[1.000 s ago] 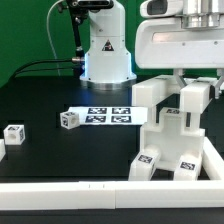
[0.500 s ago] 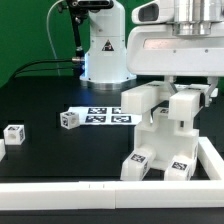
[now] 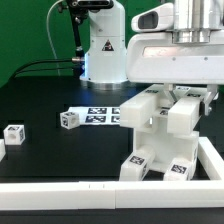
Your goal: Assemble chair
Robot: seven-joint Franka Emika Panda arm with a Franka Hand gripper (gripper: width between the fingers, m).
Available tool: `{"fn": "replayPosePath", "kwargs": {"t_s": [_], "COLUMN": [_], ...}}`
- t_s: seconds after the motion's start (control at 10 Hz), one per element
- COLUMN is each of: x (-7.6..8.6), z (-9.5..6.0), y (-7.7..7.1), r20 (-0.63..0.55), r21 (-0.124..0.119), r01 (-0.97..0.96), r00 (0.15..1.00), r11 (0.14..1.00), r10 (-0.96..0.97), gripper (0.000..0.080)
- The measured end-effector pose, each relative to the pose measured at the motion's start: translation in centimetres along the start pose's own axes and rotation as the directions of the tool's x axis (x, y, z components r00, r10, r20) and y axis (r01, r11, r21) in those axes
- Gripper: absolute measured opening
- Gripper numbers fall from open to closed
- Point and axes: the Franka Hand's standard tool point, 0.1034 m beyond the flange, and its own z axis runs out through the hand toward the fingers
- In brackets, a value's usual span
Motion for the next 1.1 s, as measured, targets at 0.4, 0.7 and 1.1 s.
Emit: {"fn": "replayPosePath", "kwargs": {"t_s": [0.4,0.7,1.1], "x": [0.4,0.4,1.9], "z": [-0.1,-0.1,-4.7], "y": [-0.1,-0.2,1.6], "r20": [-0.019,-0.021,-0.005], "r21": [0.010,0.010,0.050], "r01": [-0.008,-0.005,0.065], "r00": [1.000,1.000,0.998], "r11": [1.000,1.000,0.997], "r10": [0.008,0.006,-0.065], "gripper": [0.0612,0.0641,0.0649]}}
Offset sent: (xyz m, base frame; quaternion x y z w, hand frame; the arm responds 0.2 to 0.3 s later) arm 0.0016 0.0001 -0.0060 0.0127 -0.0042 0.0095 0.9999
